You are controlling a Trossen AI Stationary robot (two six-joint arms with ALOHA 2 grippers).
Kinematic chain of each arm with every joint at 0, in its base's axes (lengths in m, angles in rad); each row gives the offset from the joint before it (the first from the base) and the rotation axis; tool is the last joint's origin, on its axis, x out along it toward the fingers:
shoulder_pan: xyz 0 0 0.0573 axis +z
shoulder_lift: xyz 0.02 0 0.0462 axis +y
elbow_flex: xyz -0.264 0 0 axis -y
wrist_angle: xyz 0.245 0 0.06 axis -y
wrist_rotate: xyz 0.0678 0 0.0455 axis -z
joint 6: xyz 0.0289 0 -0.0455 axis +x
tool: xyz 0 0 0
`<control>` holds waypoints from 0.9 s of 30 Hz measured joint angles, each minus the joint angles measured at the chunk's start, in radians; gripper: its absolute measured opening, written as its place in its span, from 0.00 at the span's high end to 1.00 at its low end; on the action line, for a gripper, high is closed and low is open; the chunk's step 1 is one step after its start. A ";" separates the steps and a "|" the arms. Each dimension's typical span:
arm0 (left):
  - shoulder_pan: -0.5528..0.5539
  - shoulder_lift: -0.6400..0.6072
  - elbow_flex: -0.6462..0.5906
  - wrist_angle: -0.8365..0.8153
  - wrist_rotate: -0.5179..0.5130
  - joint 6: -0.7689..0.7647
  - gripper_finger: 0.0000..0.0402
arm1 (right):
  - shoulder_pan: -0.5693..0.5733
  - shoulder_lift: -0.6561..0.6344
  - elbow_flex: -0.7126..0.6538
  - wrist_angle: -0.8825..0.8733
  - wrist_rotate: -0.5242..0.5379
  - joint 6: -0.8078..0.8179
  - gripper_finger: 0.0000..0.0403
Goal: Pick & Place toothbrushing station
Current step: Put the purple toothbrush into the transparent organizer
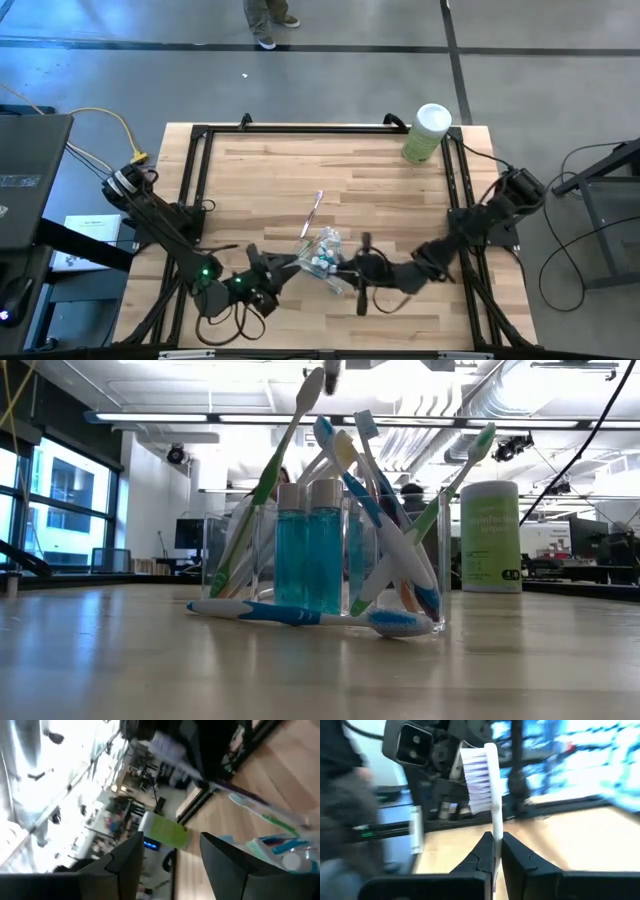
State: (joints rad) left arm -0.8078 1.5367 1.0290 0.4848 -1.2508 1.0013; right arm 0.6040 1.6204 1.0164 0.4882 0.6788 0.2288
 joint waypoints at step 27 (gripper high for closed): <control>0.211 -0.255 -0.266 -0.394 0.767 -1.206 0.59 | 0.122 0.071 -0.197 0.003 0.366 0.318 0.98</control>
State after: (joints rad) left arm -0.5968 1.2814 0.7625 0.0911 -0.4837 -0.2049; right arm 0.7255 1.6916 0.8190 0.4913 1.0444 0.5473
